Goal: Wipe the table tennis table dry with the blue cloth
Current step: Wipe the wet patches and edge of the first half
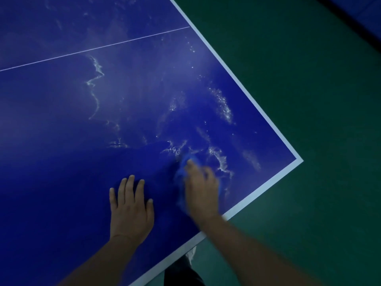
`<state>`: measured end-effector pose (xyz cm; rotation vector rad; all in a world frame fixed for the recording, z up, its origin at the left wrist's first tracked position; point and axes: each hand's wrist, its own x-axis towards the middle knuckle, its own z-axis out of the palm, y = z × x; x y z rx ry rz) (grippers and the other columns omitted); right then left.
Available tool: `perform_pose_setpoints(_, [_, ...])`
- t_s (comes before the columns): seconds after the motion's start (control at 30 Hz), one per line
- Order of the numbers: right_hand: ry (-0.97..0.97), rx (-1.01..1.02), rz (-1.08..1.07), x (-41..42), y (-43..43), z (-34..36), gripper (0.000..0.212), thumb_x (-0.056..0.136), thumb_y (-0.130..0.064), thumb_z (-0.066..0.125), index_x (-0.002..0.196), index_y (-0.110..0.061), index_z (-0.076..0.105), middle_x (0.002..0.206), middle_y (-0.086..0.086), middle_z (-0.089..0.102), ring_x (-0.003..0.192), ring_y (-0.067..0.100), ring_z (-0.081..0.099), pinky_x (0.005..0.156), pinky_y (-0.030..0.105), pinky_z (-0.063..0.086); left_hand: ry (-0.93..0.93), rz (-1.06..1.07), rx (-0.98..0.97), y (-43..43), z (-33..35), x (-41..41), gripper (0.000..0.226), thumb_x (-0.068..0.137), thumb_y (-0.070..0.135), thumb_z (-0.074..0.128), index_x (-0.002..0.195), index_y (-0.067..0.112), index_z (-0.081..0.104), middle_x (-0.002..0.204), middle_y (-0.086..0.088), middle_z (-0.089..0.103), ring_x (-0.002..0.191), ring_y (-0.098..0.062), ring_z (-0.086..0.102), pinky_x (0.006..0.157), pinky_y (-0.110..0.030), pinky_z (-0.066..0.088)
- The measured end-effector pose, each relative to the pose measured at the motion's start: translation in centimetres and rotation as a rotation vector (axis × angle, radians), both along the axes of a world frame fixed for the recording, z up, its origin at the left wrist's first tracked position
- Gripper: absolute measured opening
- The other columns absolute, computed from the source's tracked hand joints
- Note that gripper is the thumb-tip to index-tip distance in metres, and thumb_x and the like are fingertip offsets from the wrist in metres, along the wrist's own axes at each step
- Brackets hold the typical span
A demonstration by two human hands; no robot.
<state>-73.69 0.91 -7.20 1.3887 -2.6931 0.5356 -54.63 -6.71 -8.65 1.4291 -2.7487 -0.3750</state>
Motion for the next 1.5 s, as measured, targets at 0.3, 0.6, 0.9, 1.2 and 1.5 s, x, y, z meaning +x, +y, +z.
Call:
perform_pose_setpoints(0.3, [0.058,0.114,0.140,-7.2,2.7,-2.2,0.036,0.093,-0.032,0.047,0.121,-0.025,0.068,0.140,-0.007,0.059,0.113,0.033,0.055,0.079,0.044,0.046,-0.057,-0.005,0.003,1.1,-0.9,-0.6,0.065,0.096,0.046,0.029,0.143,0.005,0.049,0.154,-0.017,0.038,0.147,-0.035,0.027,0.120,-0.059,0.014])
perform_pose_setpoints(0.6, [-0.041,-0.121,0.191,-4.2,1.8,-0.3,0.047,0.088,-0.027,0.061,0.133,-0.017,0.057,0.123,0.004,0.059,0.094,0.031,0.059,0.070,0.040,0.047,-0.067,0.015,0.001,1.4,-1.0,-0.8,0.064,0.097,0.046,0.028,0.146,0.008,0.044,0.155,-0.014,0.034,0.149,-0.033,0.022,0.121,-0.058,0.011])
perform_pose_setpoints(0.9, [-0.223,0.058,-0.156,-6.6,0.4,-1.4,0.040,0.102,-0.026,0.048,0.141,-0.019,0.054,0.141,0.004,0.059,0.126,0.039,0.048,0.095,0.054,0.041,-0.016,0.025,0.061,1.2,-0.4,-0.7,0.065,0.099,0.050,0.026,0.151,0.012,0.038,0.161,-0.008,0.026,0.153,-0.027,0.011,0.123,-0.053,0.002])
perform_pose_setpoints(1.2, [-0.059,0.056,0.625,19.7,2.0,-1.3,0.043,0.086,-0.045,0.046,0.124,-0.039,0.065,0.151,-0.017,0.043,0.116,0.020,0.055,0.083,0.037,0.050,0.115,0.432,-0.008,-2.4,1.1,12.8,0.061,0.095,0.039,0.035,0.142,0.002,0.046,0.153,-0.017,0.038,0.146,-0.034,0.025,0.122,-0.056,0.010])
perform_pose_setpoints(1.5, [0.074,0.190,0.257,11.8,-10.4,-2.2,0.043,0.097,-0.038,0.038,0.128,-0.028,0.065,0.141,-0.008,0.059,0.108,0.029,0.055,0.075,0.040,0.044,-0.002,0.350,0.044,-4.4,-0.3,18.0,0.070,0.095,0.050,0.026,0.147,0.005,0.043,0.158,-0.016,0.032,0.150,-0.033,0.018,0.124,-0.053,0.005])
